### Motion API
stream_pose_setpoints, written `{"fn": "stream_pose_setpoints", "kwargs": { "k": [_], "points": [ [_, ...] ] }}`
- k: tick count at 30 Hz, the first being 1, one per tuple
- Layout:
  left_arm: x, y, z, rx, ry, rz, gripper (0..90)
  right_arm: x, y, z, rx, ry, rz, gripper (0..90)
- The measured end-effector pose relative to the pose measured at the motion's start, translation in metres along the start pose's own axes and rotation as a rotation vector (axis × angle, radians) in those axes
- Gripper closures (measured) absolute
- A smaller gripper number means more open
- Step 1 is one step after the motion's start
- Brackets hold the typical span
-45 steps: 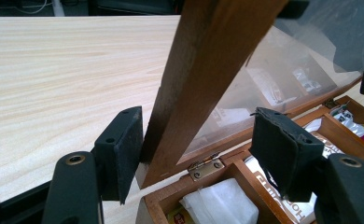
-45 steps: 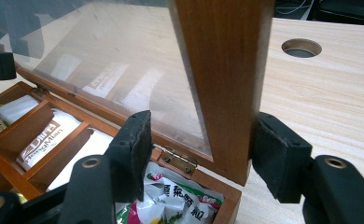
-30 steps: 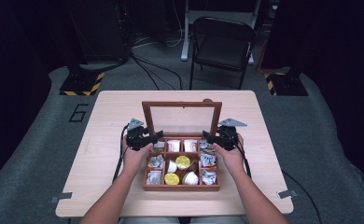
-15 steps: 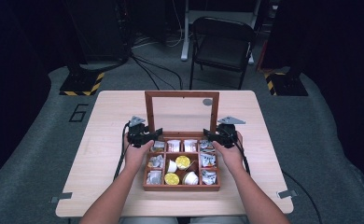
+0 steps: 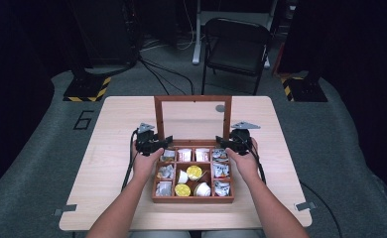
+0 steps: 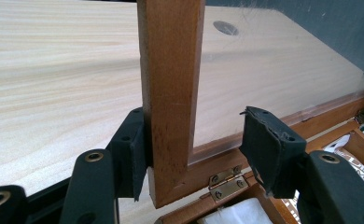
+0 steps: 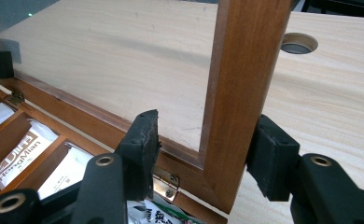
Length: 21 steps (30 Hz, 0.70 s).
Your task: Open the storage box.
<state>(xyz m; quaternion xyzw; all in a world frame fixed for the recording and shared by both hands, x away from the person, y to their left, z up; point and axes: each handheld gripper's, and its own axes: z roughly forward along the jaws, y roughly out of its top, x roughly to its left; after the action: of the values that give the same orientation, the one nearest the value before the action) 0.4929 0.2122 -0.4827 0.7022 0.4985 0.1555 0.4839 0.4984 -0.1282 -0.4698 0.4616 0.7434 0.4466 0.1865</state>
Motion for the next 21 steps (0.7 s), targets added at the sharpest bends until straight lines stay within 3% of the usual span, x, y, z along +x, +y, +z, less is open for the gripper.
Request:
{"fn": "stream_pose_setpoints", "kwargs": {
  "k": [21],
  "points": [
    [0.002,0.004,0.012,0.023,0.008,-0.069,40.1,-0.002,0.006,0.007,0.059,-0.018,0.089,44.1]
  ]
}}
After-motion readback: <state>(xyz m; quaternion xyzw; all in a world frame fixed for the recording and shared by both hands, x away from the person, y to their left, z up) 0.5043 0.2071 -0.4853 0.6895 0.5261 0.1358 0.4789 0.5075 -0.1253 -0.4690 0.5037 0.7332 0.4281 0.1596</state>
